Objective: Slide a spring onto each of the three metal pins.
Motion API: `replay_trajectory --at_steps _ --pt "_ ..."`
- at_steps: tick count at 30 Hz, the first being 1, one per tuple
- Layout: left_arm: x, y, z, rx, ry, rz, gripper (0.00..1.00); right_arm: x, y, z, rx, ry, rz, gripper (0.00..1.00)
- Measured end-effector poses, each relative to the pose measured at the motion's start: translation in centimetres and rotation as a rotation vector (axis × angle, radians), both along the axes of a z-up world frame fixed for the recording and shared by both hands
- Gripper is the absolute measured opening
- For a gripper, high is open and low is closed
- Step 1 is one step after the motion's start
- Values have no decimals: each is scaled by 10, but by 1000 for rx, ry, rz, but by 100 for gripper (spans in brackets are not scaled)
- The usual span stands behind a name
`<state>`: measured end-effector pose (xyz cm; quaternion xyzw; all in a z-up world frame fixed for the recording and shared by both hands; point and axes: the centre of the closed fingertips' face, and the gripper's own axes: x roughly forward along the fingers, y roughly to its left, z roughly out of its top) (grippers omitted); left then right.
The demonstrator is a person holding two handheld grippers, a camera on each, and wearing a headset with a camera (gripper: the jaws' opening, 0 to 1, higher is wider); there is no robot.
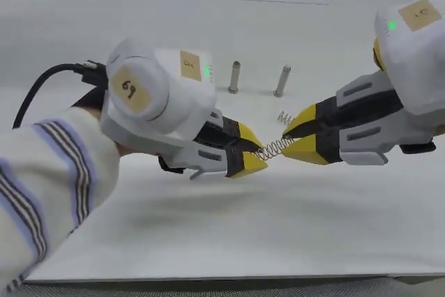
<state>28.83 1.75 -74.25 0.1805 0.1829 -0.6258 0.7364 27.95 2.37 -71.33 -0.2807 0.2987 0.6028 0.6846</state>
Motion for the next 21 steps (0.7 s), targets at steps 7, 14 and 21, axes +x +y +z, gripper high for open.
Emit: replay_trajectory --at_steps 7,14,21 --pt "-2 -10 -1 -34 -7 0 3 -1 0 2 -56 15 -14 7" --pt "-3 -15 -4 -34 10 7 3 -5 4 4 -76 21 23 7" --pt "1 -12 0 -65 -12 18 3 -2 6 6 -98 7 43 7"
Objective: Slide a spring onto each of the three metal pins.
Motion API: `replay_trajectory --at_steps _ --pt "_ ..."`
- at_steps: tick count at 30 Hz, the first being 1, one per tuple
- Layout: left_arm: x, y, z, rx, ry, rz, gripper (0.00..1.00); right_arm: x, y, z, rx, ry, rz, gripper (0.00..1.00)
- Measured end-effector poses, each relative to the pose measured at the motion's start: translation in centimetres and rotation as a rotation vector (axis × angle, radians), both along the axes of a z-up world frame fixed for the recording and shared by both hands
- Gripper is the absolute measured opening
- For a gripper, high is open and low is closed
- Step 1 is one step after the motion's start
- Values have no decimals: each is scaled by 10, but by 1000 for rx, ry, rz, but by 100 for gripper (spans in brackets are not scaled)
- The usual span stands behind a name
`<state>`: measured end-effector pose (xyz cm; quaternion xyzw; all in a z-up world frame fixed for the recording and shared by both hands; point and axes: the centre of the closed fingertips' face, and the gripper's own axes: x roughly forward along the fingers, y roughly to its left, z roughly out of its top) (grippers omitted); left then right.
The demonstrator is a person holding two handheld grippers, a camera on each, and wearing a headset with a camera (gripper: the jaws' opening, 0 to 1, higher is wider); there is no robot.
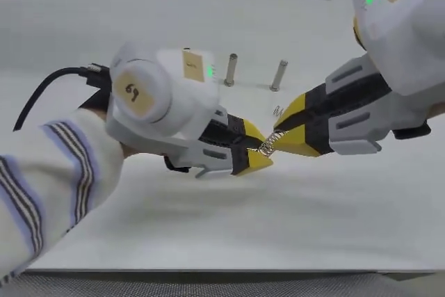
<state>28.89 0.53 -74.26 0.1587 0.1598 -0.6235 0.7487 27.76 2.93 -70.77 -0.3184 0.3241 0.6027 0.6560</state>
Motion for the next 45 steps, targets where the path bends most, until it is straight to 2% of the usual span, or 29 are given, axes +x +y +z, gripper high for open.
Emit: replay_trajectory --at_steps 6,15,19,26,28,33,38,45 --pt "1 0 0 -17 9 8 3 0 0 -1 -57 -36 41 7" --pt "1 1 2 -21 -7 -4 2 2 -4 -2 -134 -82 91 8" --pt "2 2 5 -29 -5 2 2 5 -3 -2 -154 -126 124 8" --pt "3 6 2 -6 -15 5 2 5 0 -5 -165 -127 144 8" --pt "3 7 1 7 -28 5 2 4 1 -6 -165 -122 148 8" --pt "3 6 7 -17 -26 7 2 3 2 -14 -187 -123 168 9" --pt "4 6 12 -36 -25 14 2 5 2 -15 -196 -126 174 11" --pt "4 7 14 -23 -32 13 2 5 6 -17 -185 -117 177 10"
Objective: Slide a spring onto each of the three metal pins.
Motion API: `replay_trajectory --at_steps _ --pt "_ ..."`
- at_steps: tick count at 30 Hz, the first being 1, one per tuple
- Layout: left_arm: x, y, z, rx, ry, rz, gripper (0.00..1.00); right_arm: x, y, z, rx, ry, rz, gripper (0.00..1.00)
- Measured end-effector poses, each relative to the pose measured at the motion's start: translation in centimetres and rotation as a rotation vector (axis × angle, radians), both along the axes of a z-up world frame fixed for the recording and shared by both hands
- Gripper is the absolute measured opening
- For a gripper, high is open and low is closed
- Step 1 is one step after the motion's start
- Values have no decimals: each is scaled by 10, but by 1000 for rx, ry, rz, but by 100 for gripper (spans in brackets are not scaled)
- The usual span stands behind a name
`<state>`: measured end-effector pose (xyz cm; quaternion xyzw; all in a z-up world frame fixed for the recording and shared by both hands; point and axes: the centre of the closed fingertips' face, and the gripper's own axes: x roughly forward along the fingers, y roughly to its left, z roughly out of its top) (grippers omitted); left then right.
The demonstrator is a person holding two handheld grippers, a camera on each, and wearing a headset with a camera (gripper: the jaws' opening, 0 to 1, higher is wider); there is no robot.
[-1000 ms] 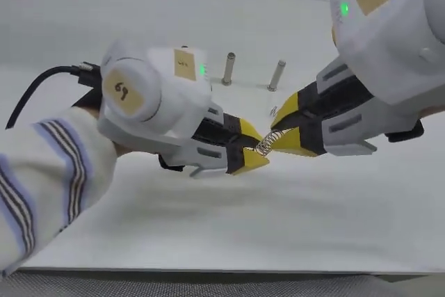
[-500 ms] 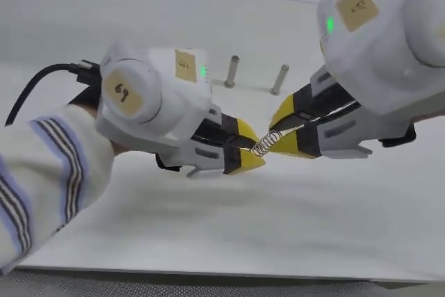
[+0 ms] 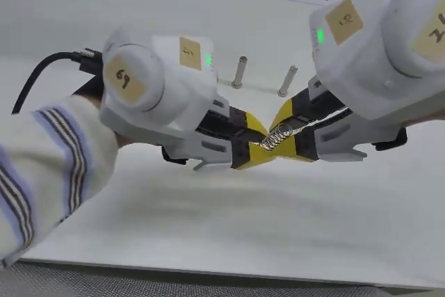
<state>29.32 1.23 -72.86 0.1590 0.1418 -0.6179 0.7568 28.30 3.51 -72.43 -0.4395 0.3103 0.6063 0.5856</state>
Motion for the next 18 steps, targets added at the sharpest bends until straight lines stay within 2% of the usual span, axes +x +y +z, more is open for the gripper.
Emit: replay_trajectory --at_steps 8,10,18 --pt "-1 1 -3 19 1 1 3 -1 1 -5 -2 2 20 8" --pt "-1 1 -3 18 15 5 3 -1 2 -5 0 2 23 8" --pt "0 3 -3 21 14 8 3 0 4 -5 5 -2 37 8"
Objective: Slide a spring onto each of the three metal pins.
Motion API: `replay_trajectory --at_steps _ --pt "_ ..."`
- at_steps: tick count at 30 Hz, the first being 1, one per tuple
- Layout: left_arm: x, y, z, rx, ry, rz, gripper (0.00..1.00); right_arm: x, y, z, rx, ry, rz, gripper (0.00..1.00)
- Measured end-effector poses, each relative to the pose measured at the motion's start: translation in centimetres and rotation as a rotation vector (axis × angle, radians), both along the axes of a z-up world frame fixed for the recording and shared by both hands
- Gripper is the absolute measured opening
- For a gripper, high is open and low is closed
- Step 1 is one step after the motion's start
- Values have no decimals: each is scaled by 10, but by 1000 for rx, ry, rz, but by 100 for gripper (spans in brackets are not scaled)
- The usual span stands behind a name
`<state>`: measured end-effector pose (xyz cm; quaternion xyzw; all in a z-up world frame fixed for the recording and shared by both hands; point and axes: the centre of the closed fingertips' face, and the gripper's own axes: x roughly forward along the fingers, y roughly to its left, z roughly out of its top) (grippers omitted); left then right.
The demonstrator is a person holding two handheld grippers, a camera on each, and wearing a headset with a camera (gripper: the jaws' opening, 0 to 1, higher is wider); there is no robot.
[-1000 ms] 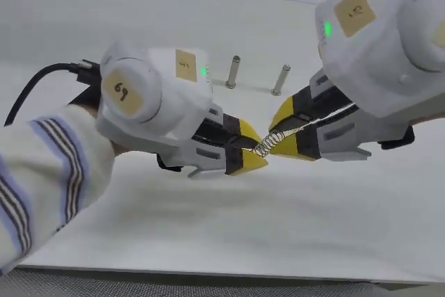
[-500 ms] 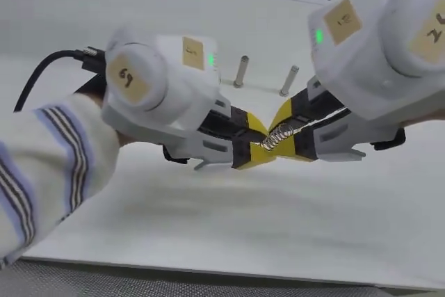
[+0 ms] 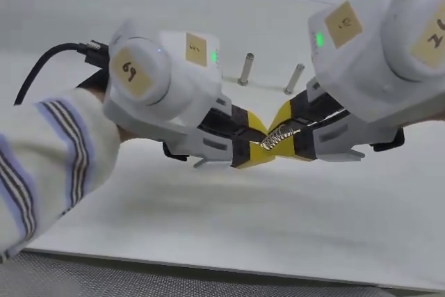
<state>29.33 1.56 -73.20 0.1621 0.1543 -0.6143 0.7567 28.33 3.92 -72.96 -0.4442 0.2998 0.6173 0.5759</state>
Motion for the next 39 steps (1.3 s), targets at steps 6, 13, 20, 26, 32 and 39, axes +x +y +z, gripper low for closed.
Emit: replay_trajectory --at_steps 6,13,20,26,32,39 --pt "2 3 1 -2 14 17 3 3 3 1 12 5 -44 8" --pt "3 6 0 6 6 21 3 2 5 1 -2 -1 -42 8" --pt "4 7 6 -28 16 33 4 4 4 6 -3 -8 -39 8" --pt "5 9 7 -36 27 38 11 8 4 8 -3 -25 -49 8" --pt "11 17 6 -55 62 81 21 14 4 9 2 -32 -72 8" --pt "29 37 5 -65 65 179 36 25 -2 16 8 -46 -106 8"
